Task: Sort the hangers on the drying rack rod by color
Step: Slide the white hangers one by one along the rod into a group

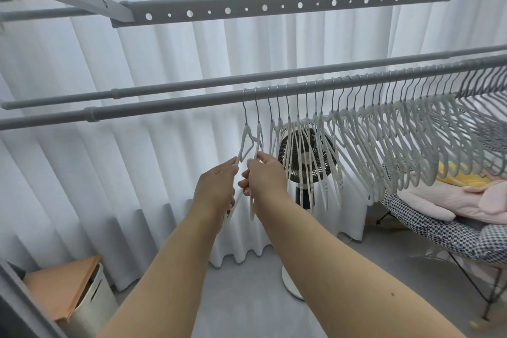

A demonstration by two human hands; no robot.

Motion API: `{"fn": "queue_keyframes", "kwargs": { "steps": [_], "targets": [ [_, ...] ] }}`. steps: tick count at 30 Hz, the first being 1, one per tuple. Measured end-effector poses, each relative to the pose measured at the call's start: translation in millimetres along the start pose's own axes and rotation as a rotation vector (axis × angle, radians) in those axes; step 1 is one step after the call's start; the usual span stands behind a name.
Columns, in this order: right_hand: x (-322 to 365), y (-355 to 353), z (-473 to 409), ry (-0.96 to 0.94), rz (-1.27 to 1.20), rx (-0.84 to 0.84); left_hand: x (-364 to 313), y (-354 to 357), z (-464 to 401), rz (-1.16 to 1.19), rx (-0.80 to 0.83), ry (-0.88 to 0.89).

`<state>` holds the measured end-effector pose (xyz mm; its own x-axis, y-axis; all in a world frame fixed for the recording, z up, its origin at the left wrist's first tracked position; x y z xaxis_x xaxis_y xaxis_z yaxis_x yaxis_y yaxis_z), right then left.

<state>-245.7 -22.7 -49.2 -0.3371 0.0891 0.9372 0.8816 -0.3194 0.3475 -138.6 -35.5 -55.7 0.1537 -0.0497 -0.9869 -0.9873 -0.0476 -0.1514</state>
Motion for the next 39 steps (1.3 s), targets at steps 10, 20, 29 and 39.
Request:
{"fn": "queue_keyframes", "kwargs": {
  "steps": [10,20,29,39],
  "targets": [
    [-2.2,1.1,-0.7,0.023,-0.019,0.036,1.0,0.4,-1.5,0.042,0.023,0.012],
    [-1.8,-0.5,0.8,0.003,-0.013,0.019,4.3,3.1,-4.0,0.021,0.036,0.006],
    [-2.7,2.6,2.6,-0.005,0.044,0.024,5.5,-0.4,-3.8,0.0,0.027,0.015],
    [-1.3,6.8,6.5,-0.009,0.087,0.033,7.9,-3.8,-2.7,-0.039,0.015,0.003]
  ]
}}
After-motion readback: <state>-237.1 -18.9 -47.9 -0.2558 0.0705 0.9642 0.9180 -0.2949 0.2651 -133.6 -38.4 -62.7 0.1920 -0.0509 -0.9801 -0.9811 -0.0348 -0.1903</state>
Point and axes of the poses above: each hand's wrist, its own z-axis away from the middle knuckle, its own y-axis out of the palm, x = y × z, the point moved 5 cm from there along -z, towards the middle knuckle, and after that the axes turned 5 degrees about -z, right-handed, at the moved point
